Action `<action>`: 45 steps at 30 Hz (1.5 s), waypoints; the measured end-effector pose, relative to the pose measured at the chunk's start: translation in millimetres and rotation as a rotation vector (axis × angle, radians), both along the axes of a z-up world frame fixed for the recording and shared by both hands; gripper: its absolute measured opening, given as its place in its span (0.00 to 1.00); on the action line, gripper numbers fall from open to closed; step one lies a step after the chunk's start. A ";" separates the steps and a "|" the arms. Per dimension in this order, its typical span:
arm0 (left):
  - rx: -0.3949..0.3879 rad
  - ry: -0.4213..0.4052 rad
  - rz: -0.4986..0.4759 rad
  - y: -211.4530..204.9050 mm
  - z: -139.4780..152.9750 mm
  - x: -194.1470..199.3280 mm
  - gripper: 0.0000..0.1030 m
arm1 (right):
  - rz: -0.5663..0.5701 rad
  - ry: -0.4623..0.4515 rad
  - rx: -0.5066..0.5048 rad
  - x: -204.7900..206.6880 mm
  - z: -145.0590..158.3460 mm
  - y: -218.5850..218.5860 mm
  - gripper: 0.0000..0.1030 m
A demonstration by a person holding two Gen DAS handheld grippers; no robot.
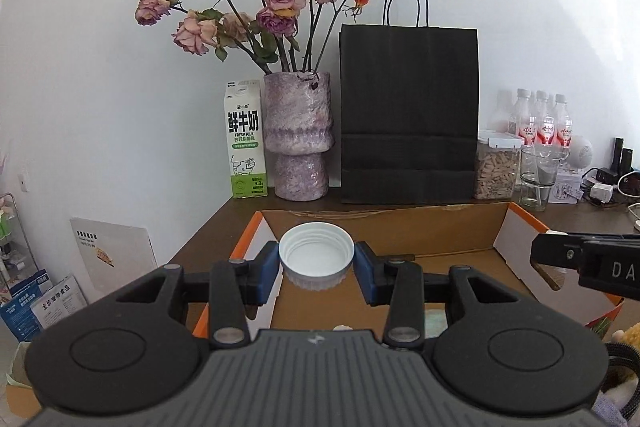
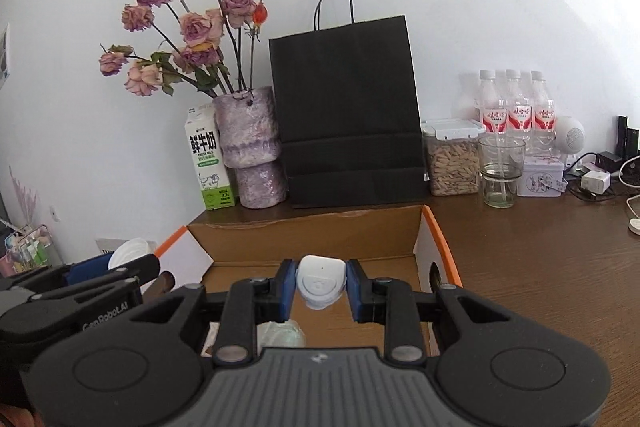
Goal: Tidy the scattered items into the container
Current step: 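Carry cap and case over the box and open both grippers to drop them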
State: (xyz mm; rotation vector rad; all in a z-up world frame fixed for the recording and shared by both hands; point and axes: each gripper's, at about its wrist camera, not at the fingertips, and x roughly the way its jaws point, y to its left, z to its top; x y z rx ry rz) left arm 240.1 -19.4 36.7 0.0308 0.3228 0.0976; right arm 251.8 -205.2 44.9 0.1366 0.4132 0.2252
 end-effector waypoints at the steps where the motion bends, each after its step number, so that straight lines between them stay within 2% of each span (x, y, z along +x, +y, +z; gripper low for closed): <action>1: 0.004 0.000 0.007 0.6 -1.4 0.1 0.40 | 0.001 0.003 -0.002 0.2 -2.1 0.6 0.25; 8: 0.031 0.024 0.017 -0.5 -11.8 0.1 0.42 | 0.009 0.038 -0.030 3.2 -13.5 7.9 0.26; 9: 0.033 0.022 0.021 -0.9 -12.4 -0.6 0.47 | 0.007 0.041 -0.031 3.2 -14.0 8.1 0.26; 10: 0.035 0.019 0.029 -1.0 -12.8 -1.1 0.72 | 0.003 0.041 -0.032 2.4 -14.0 8.2 0.27; 11: 0.040 0.021 0.039 -1.3 -12.9 -1.6 0.97 | 0.000 0.038 -0.035 0.9 -13.6 7.6 0.44; 12: 0.044 0.012 0.043 -1.4 -12.2 -3.3 1.00 | -0.007 0.034 -0.039 -0.5 -12.9 7.7 0.58; 13: 0.045 -0.005 0.044 -1.4 -11.1 -6.3 1.00 | -0.013 0.023 -0.046 -2.8 -12.4 8.5 0.86; 14: 0.042 -0.016 0.043 -1.2 -9.9 -8.6 1.00 | -0.017 0.003 -0.055 -6.0 -10.8 9.2 1.00; 17: 0.044 -0.022 0.059 -0.9 -9.1 -10.3 1.00 | -0.021 -0.031 -0.086 -13.4 -6.9 13.5 1.00; 34: 0.046 -0.009 0.070 0.0 -11.3 -8.9 1.00 | -0.026 -0.036 -0.095 -19.9 -6.3 12.5 1.00; 45: 0.065 -0.056 0.078 -4.4 8.0 -29.4 1.00 | -0.014 -0.084 -0.095 -36.7 12.4 11.7 1.00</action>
